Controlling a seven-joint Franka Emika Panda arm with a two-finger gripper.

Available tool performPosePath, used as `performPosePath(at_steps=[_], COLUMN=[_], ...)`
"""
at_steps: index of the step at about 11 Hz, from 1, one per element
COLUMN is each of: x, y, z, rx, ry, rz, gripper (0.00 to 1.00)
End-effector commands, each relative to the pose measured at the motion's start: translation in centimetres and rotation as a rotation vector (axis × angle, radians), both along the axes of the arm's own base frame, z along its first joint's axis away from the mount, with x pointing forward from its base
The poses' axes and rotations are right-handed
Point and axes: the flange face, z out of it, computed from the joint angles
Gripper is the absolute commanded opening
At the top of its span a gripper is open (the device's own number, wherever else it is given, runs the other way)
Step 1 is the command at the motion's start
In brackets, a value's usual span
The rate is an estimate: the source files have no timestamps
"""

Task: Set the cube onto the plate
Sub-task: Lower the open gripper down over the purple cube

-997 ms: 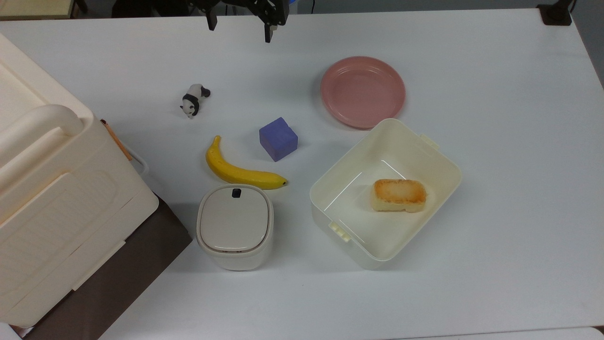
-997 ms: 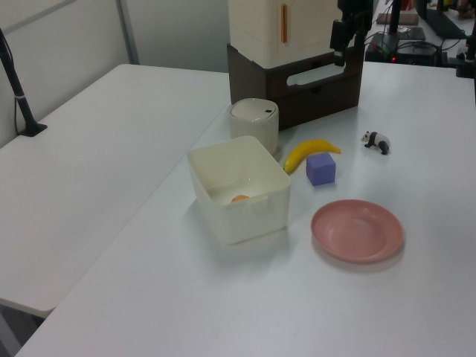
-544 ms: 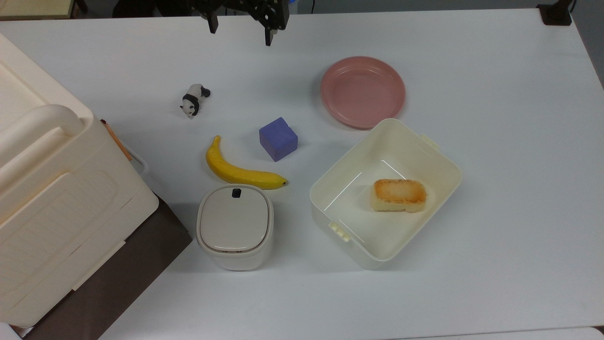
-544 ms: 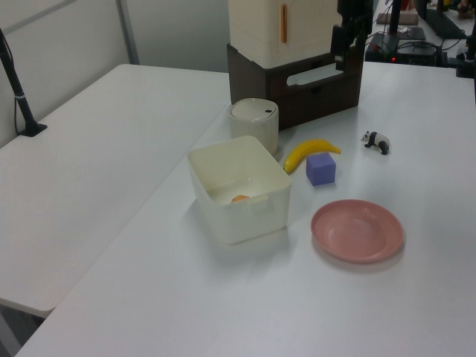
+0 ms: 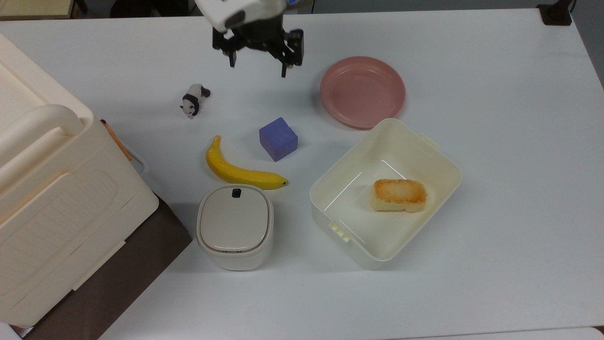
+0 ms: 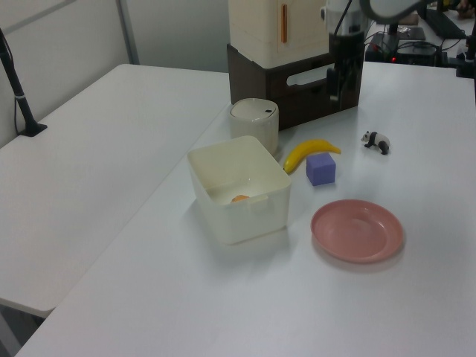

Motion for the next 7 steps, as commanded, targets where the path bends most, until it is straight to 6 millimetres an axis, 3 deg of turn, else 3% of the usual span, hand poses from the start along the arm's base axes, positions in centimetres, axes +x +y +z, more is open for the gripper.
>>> performPosePath(at_steps=[1,7], x=[1.1,2.5], y=[2.3,3.8], z=[-4.7,-12.3], rx=[-0.058,-0.154], ry=[0.028,0.133], rz=[0.054,0.21], gripper=[1.0,1.0])
